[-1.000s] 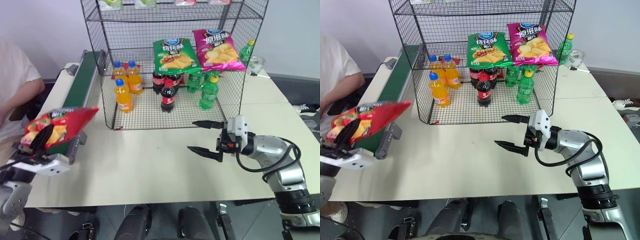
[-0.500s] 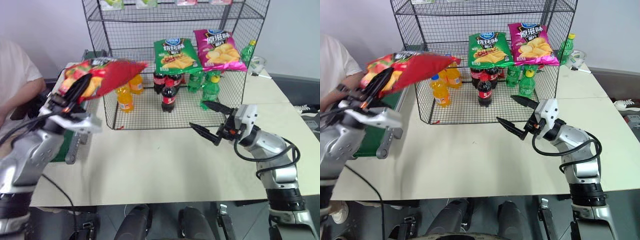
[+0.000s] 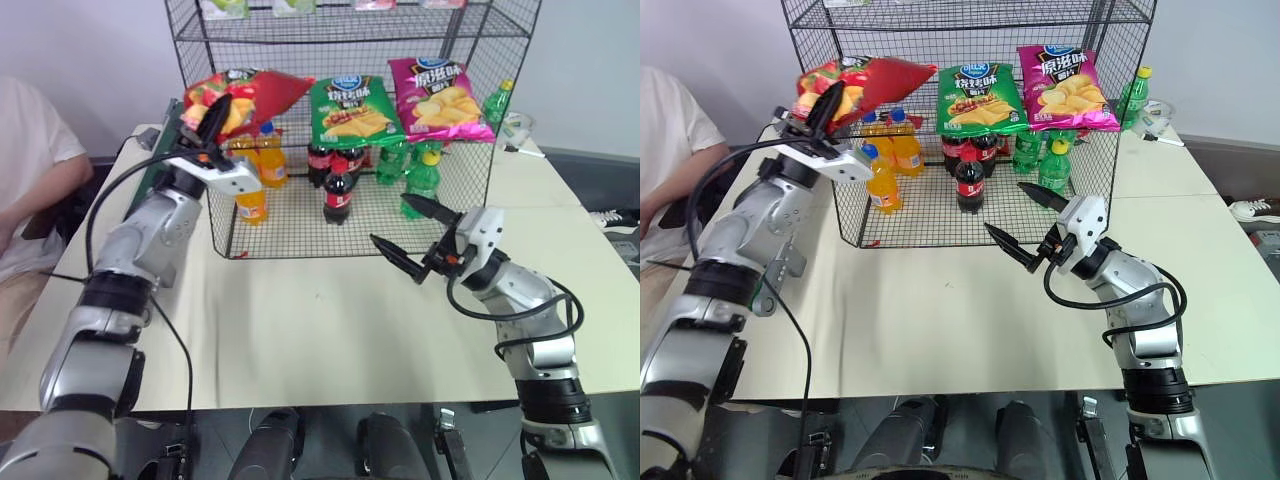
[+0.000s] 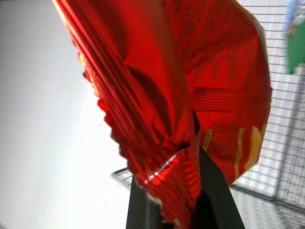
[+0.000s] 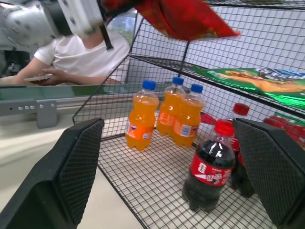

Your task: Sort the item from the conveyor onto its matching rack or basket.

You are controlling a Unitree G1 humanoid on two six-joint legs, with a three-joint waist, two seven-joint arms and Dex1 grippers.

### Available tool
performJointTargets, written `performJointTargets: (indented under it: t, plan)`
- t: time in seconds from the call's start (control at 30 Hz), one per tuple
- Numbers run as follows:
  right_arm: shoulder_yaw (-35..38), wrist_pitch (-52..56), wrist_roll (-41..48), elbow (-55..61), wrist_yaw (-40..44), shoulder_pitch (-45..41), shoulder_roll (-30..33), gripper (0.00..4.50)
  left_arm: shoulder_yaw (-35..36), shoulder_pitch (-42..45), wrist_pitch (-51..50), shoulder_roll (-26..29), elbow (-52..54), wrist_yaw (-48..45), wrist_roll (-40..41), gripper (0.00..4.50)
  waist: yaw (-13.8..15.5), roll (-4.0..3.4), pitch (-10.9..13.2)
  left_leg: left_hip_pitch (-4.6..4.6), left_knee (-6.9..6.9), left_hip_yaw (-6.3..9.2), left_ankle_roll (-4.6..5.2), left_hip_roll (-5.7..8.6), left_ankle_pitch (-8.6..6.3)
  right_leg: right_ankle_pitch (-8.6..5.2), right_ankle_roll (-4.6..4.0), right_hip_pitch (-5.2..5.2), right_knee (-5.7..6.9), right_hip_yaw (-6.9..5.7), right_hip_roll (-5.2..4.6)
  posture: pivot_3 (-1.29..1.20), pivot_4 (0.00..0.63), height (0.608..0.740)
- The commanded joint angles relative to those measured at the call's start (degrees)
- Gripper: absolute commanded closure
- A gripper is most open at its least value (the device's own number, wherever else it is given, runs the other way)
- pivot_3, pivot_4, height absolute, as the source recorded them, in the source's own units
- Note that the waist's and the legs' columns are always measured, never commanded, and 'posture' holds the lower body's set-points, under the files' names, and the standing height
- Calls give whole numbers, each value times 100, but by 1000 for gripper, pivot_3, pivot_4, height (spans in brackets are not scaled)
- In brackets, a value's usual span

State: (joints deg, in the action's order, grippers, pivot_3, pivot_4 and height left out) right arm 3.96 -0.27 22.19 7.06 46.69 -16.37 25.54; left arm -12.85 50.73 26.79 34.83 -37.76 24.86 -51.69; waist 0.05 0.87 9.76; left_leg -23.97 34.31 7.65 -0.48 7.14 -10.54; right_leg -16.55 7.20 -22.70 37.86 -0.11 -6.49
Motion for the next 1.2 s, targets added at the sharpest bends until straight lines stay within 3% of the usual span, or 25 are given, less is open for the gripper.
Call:
performJointTargets:
  t: [0.03, 0.37, 0.67, 0.83, 1.13, 1.2]
  plan:
    - [34, -64, 8, 255, -80, -74, 7, 0, -122, 465, -199, 42, -704, 480, -64, 4477, -43, 1, 1, -2, 0, 0, 0, 0, 0, 0, 0, -3, 3, 0, 0, 0, 150, 740]
    - [-35, -38, -44, 278, -144, -83, 7, 0, -770, 1328, -728, -657, -2823, 369, 126, 4477, -66, 5, 3, -8, 8, 2, 0, 6, 1, -4, 8, -2, 8, -1, -1, 0, 150, 740]
    - [-94, -3, -80, 333, -187, -51, 9, 0, -866, 1966, -575, -845, -3364, 192, 530, 4477, -72, 10, 4, -35, 47, 7, 3, 6, -2, -6, 11, -9, 16, -6, 0, 0, 150, 740]
    - [-109, -27, -150, 313, -207, -28, 13, 0, -691, 1996, -356, -870, -3546, -387, 985, 4477, -75, 10, 4, -47, 64, 6, 9, 10, -5, -6, 13, -16, 22, -6, -1, 0, 150, 740]
    - [-101, -10, -147, 302, -191, -9, 23, 0, -864, 1721, 72, -667, -3100, -475, 1161, 428, -34, 11, 2, -42, 78, 12, 13, 14, -8, -5, 17, 0, 22, -9, -4, 0, 150, 740]
    - [-99, -11, -137, 293, -175, 3, 27, 0, -776, 1385, 356, -436, -2572, -538, 1281, 428, -42, 7, 0, -42, 78, 12, 13, 15, -8, -5, 18, 0, 22, -9, -4, 0, 150, 740]
